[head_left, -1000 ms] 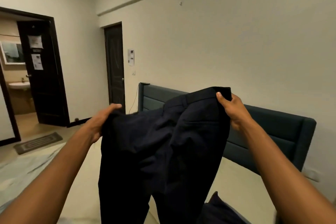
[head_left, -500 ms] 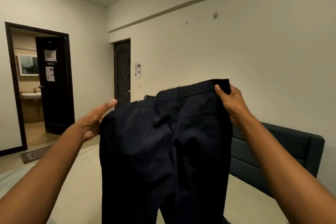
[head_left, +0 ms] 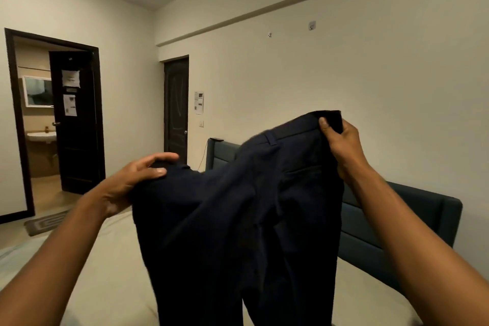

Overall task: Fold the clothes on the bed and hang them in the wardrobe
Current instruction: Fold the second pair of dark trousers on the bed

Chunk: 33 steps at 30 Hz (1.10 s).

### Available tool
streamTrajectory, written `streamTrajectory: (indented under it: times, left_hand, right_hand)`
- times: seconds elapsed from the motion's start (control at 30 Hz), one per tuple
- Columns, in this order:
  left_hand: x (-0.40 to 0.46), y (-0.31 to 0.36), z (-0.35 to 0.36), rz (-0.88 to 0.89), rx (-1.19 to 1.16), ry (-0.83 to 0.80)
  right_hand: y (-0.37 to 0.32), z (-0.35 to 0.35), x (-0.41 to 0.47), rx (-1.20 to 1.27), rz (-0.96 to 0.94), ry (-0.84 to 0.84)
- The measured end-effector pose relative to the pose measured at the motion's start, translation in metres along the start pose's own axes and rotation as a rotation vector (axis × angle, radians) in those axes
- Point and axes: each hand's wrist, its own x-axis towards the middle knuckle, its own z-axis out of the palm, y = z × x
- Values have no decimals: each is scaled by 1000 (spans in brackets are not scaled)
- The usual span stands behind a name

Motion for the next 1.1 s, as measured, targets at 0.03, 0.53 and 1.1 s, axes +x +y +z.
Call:
streamTrajectory:
  times: [0.03,0.53,1.1]
  left_hand:
    - [-5,-14,-3,-56,-77,30]
    - [19,4,136,196,98,-170]
    - [12,0,24,-396,720,-315]
  right_hand:
    - [-2,0,-2,17,2,-22]
    - [-29,70,-40,-43,23,-556]
    - [1,-18,-16,-93,129,-124]
